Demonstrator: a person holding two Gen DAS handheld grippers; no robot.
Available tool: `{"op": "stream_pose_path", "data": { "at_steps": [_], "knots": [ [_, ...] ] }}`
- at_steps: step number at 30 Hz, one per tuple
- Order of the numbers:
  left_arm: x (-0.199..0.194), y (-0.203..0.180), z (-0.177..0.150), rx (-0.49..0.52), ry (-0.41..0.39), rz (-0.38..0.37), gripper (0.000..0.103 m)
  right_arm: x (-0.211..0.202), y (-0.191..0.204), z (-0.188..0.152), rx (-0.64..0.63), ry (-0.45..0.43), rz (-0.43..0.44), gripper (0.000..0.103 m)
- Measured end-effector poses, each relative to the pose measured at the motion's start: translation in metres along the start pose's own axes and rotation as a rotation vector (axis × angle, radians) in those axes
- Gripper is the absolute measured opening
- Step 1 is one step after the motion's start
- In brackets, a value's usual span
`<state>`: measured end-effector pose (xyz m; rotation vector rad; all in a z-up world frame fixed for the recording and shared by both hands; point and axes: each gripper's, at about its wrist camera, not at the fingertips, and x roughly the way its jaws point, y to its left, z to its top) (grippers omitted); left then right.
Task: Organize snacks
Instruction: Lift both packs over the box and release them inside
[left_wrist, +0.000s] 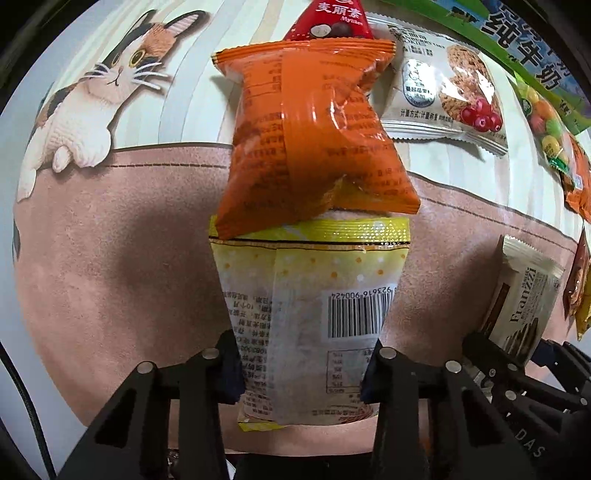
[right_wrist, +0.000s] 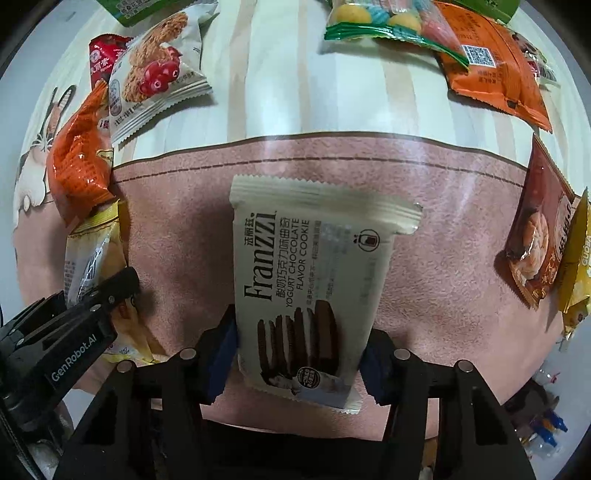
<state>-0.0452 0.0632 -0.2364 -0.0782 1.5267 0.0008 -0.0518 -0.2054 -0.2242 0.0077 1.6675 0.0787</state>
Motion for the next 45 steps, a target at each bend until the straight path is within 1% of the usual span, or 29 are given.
{"op": "stream_pose_path", "data": {
  "at_steps": [3, 4, 6, 10, 12, 14, 18, 21, 23, 26, 29, 31, 33, 36, 38, 40, 41, 45],
  "knots": [
    [0.005, -0.013, -0.007, 0.005, 0.002, 0.007, 0.039, 0.003, 0.006, 0.003, 0.005, 0.006, -0.001, 0.060],
    [-0.001, -0.020, -0.013, 0.005, 0.003, 0.008, 0.039, 0.002, 0.006, 0.003, 0.005, 0.006, -0.001, 0.060],
    [-0.002, -0.027, -0.013, 0.009, 0.002, 0.007, 0.039, 0.003, 0.006, 0.008, 0.006, 0.008, 0.005, 0.060],
    [-0.014, -0.039, -0.018, 0.036, -0.006, -0.007, 0.039, -0.010, -0.002, 0.007, 0.019, -0.010, 0.045, 0.058],
    [-0.022, -0.046, -0.023, 0.058, -0.023, 0.000, 0.039, -0.018, -0.005, 0.006, 0.017, -0.024, 0.057, 0.058],
    [-0.033, -0.050, -0.027, 0.067, -0.039, -0.011, 0.039, -0.029, -0.008, 0.005, 0.010, -0.047, 0.068, 0.058],
    [-0.070, -0.060, -0.033, 0.088, -0.101, -0.033, 0.039, -0.057, -0.019, -0.002, 0.001, -0.100, 0.086, 0.058],
    [-0.106, -0.067, -0.029, 0.078, -0.148, -0.094, 0.039, -0.086, -0.031, 0.000, 0.011, -0.141, 0.123, 0.058],
    [-0.136, -0.074, -0.022, 0.084, -0.195, -0.124, 0.039, -0.111, -0.039, 0.005, 0.013, -0.189, 0.142, 0.058],
    [-0.185, -0.086, -0.005, 0.097, -0.276, -0.175, 0.039, -0.160, -0.052, 0.020, 0.011, -0.279, 0.161, 0.058],
    [-0.227, -0.096, 0.029, 0.114, -0.331, -0.241, 0.039, -0.211, -0.063, 0.043, -0.004, -0.362, 0.185, 0.058],
    [-0.244, -0.096, 0.053, 0.125, -0.349, -0.275, 0.039, -0.241, -0.069, 0.064, -0.016, -0.410, 0.197, 0.058],
    [-0.264, -0.105, 0.086, 0.138, -0.379, -0.285, 0.039, -0.262, -0.071, 0.088, -0.030, -0.446, 0.193, 0.058],
    [-0.273, -0.118, 0.139, 0.167, -0.393, -0.246, 0.039, -0.287, -0.081, 0.136, -0.051, -0.492, 0.150, 0.058],
    [-0.272, -0.124, 0.175, 0.171, -0.393, -0.199, 0.039, -0.294, -0.089, 0.177, -0.064, -0.501, 0.097, 0.058],
    [-0.261, -0.128, 0.214, 0.177, -0.373, -0.139, 0.039, -0.293, -0.097, 0.212, -0.068, -0.497, 0.073, 0.058],
    [-0.253, -0.130, 0.235, 0.171, -0.358, -0.112, 0.039, -0.289, -0.103, 0.232, -0.073, -0.486, 0.061, 0.058],
    [-0.216, -0.133, 0.285, 0.158, -0.289, -0.044, 0.040, -0.268, -0.121, 0.295, -0.067, -0.413, 0.000, 0.058]
  ]
}}
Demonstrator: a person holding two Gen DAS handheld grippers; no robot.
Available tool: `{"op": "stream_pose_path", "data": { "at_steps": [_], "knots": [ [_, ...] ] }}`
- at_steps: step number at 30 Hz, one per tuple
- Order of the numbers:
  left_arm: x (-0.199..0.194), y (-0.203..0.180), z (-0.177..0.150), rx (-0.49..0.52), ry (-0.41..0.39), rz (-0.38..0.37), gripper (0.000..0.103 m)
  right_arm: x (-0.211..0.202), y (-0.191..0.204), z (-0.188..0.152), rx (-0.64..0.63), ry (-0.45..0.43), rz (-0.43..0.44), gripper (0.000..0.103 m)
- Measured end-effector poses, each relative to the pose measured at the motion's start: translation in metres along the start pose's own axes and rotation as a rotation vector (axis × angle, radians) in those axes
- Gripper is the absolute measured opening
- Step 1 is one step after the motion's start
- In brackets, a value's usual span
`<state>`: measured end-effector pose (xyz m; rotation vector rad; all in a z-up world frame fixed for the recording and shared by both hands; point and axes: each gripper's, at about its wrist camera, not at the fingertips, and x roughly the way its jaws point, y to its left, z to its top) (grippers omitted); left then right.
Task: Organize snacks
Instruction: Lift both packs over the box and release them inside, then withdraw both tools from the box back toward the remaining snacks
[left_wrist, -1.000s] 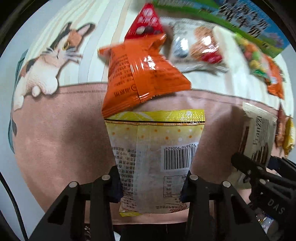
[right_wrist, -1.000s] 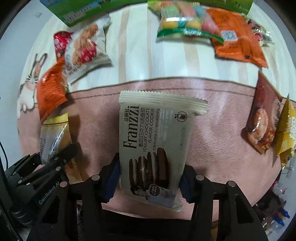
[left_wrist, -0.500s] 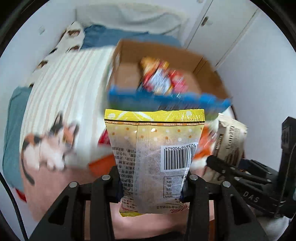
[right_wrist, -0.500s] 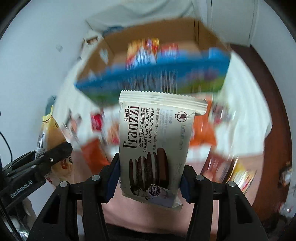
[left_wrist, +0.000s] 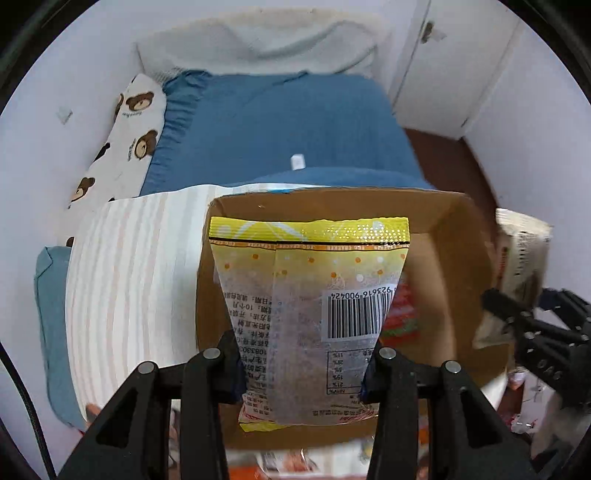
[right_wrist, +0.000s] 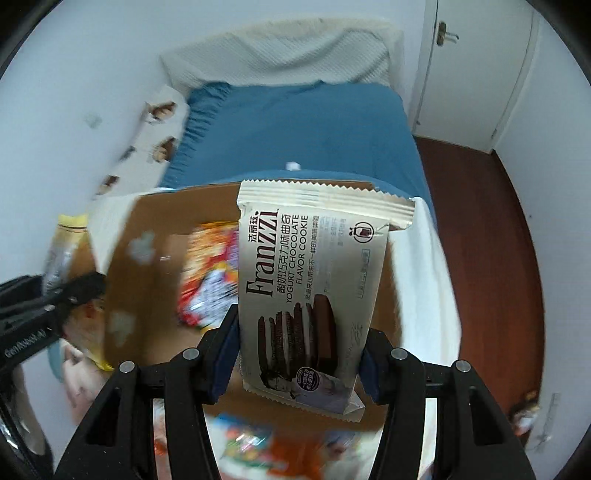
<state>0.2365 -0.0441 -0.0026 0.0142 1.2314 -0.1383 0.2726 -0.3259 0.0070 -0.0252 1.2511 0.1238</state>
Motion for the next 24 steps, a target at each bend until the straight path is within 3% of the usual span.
{"op": "stream_pose_path", "data": {
  "at_steps": [4, 10, 12, 14, 16, 20, 24],
  "knots": [
    [0.048, 0.009, 0.023, -0.029, 0.077, 0.033, 0.040, 0.044, -0.010, 0.026, -0.039, 0.081, -0.051, 0.058],
    [0.098, 0.022, 0.034, -0.077, 0.171, 0.037, 0.040, 0.094, -0.017, 0.035, -0.053, 0.188, -0.057, 0.059],
    [0.110, 0.023, 0.037, -0.076, 0.201, 0.037, 0.042, 0.109, -0.019, 0.038, -0.042, 0.213, -0.057, 0.066],
    [0.115, 0.021, 0.040, -0.060, 0.201, 0.044, 0.056, 0.116, -0.022, 0.040, -0.019, 0.236, -0.032, 0.075],
    [0.116, 0.022, 0.042, -0.055, 0.185, 0.061, 0.095, 0.118, -0.020, 0.041, -0.009, 0.226, -0.019, 0.082],
    [0.116, 0.023, 0.046, -0.072, 0.170, 0.051, 0.095, 0.121, -0.013, 0.039, -0.011, 0.210, -0.023, 0.092],
    [0.113, 0.020, 0.043, -0.080, 0.168, 0.041, 0.095, 0.123, -0.004, 0.040, 0.014, 0.190, -0.018, 0.092]
  ]
}}
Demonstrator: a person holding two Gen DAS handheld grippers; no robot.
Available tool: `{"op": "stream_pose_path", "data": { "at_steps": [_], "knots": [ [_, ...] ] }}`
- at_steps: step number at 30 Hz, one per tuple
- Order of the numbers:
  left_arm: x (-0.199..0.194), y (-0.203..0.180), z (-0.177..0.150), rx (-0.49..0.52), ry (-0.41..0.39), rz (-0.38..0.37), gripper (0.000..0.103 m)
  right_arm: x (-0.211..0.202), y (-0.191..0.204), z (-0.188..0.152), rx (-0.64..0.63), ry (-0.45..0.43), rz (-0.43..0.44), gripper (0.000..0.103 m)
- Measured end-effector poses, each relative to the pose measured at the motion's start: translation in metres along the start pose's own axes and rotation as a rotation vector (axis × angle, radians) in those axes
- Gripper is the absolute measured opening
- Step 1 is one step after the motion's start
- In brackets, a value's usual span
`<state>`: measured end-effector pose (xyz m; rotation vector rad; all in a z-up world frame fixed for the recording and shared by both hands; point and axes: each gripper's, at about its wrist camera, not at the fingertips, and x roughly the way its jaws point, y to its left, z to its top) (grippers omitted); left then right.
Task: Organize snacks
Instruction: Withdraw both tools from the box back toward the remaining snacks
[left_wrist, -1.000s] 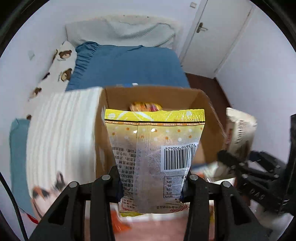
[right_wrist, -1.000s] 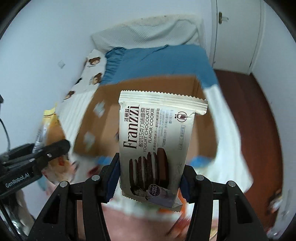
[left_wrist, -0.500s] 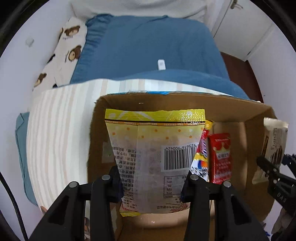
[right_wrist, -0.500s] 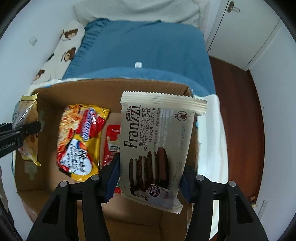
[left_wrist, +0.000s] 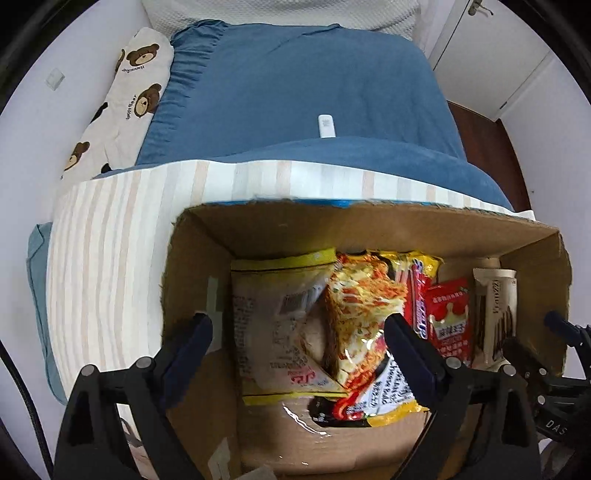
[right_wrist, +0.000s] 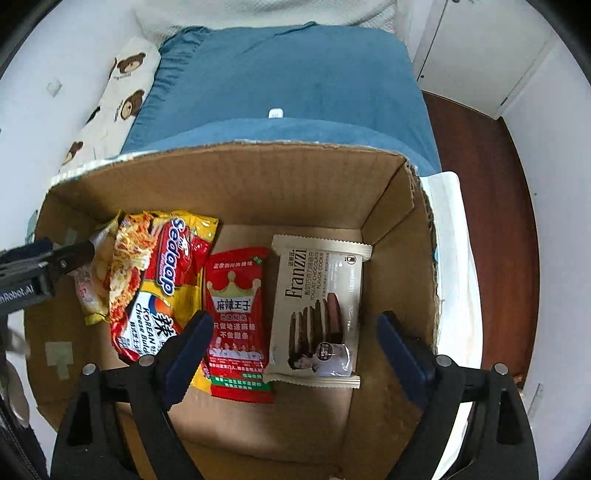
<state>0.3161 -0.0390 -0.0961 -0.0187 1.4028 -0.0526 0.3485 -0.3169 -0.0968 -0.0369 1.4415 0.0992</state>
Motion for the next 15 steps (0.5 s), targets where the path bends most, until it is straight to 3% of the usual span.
{"op": "stream_pose_path", "data": {
  "at_steps": [15],
  "knots": [
    [-0.017, -0.011, -0.068, 0.041, -0.027, -0.021, 0.095, -0.026, 0.007, -0.048, 0.036, -0.028, 0.046, 0.092]
  ]
}}
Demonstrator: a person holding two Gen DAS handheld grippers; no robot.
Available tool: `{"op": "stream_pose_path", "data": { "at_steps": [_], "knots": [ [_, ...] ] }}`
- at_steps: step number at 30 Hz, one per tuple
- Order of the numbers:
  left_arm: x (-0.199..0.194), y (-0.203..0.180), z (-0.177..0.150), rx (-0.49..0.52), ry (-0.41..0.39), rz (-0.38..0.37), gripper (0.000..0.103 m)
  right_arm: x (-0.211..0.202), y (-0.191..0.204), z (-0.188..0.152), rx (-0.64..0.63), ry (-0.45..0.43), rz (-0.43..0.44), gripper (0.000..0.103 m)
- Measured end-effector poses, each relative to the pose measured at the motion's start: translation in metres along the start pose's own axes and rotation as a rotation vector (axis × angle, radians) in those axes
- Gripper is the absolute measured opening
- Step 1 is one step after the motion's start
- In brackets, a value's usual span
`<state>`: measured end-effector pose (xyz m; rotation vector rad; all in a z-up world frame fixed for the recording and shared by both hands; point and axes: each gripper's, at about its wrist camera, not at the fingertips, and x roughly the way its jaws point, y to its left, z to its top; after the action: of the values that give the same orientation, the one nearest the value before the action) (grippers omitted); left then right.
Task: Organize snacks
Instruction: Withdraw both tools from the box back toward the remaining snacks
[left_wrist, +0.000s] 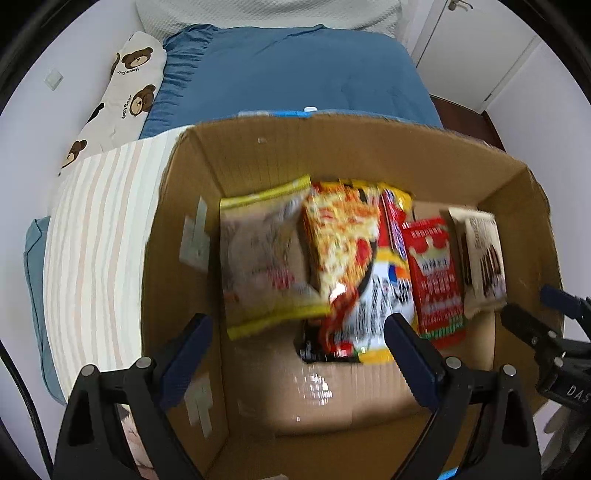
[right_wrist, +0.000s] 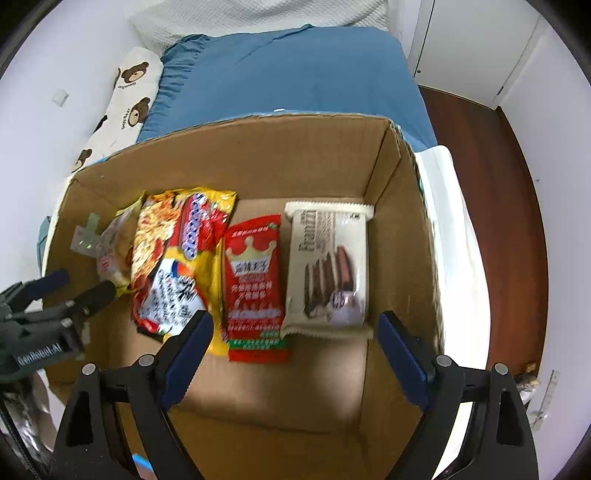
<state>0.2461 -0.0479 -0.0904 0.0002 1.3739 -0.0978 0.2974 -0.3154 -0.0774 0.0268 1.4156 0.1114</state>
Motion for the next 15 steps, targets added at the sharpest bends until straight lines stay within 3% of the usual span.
{"op": "stream_pose_path", "data": {
  "at_steps": [8, 15],
  "knots": [
    [-0.049, -0.003, -0.042, 0.000, -0.108, -0.014, 0.095, -0.040, 0.015, -0.039, -0.039, -0.090, -0.009, 0.092],
    [-0.114, -0.010, -0.081, 0.003, -0.256, -0.010, 0.095, -0.098, 0.022, -0.075, -0.057, -0.213, -0.005, 0.092]
  ]
}}
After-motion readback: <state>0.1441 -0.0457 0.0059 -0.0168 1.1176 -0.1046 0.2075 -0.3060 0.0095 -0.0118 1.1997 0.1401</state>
